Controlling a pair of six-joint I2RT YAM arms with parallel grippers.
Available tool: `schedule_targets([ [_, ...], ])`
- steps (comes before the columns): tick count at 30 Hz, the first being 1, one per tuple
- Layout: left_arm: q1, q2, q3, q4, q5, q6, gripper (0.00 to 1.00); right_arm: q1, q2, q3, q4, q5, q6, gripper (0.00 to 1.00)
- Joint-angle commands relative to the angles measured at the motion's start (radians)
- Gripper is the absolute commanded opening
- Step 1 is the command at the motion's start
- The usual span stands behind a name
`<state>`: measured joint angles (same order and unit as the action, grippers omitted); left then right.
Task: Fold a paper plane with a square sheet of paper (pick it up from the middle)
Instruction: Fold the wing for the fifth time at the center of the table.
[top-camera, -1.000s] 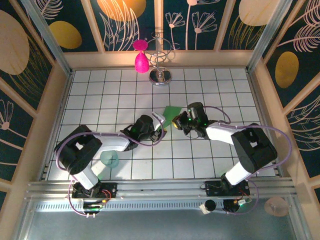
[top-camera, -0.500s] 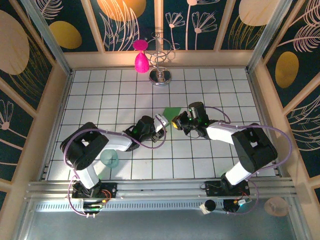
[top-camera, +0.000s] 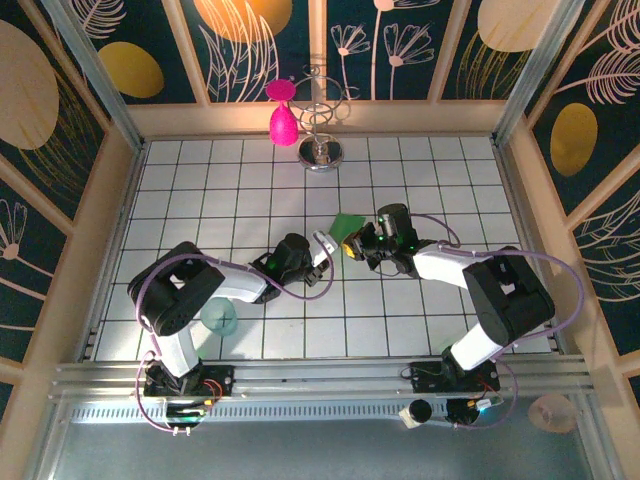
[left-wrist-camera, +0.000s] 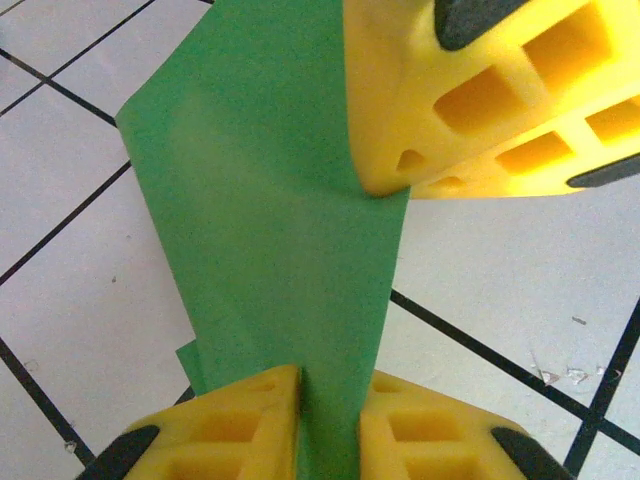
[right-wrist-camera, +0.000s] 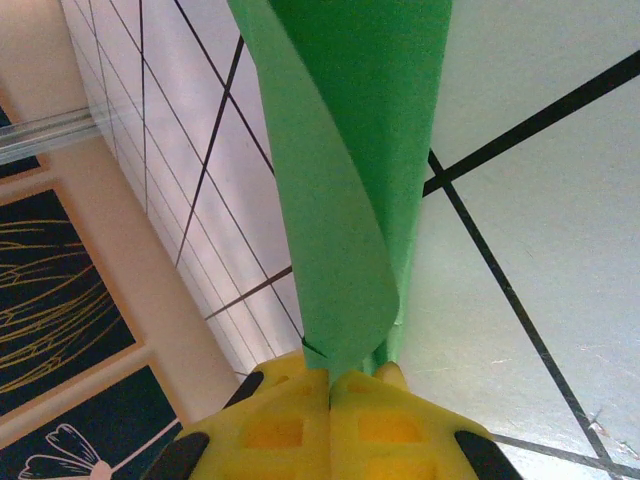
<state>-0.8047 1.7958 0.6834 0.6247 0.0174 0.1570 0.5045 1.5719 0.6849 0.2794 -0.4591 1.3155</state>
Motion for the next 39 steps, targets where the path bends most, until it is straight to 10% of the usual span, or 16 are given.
schedule_targets([
  [1, -0.002, 0.018, 0.004, 0.026, 0.009, 0.003, 0.17, -0.007, 0.004, 0.027, -0.023, -0.014, -0.011, 0.15],
  [6, -0.003, 0.016, -0.010, 0.035, 0.017, -0.015, 0.16, -0.019, -0.017, 0.046, -0.085, 0.008, -0.069, 0.51],
  [11, -0.002, 0.021, -0.011, 0.027, 0.036, -0.019, 0.18, -0.040, -0.051, 0.058, -0.152, 0.040, -0.128, 0.61],
  [39, -0.001, 0.092, 0.135, -0.222, 0.204, -0.084, 0.14, -0.105, -0.181, 0.007, -0.254, 0.219, -0.383, 0.63],
])
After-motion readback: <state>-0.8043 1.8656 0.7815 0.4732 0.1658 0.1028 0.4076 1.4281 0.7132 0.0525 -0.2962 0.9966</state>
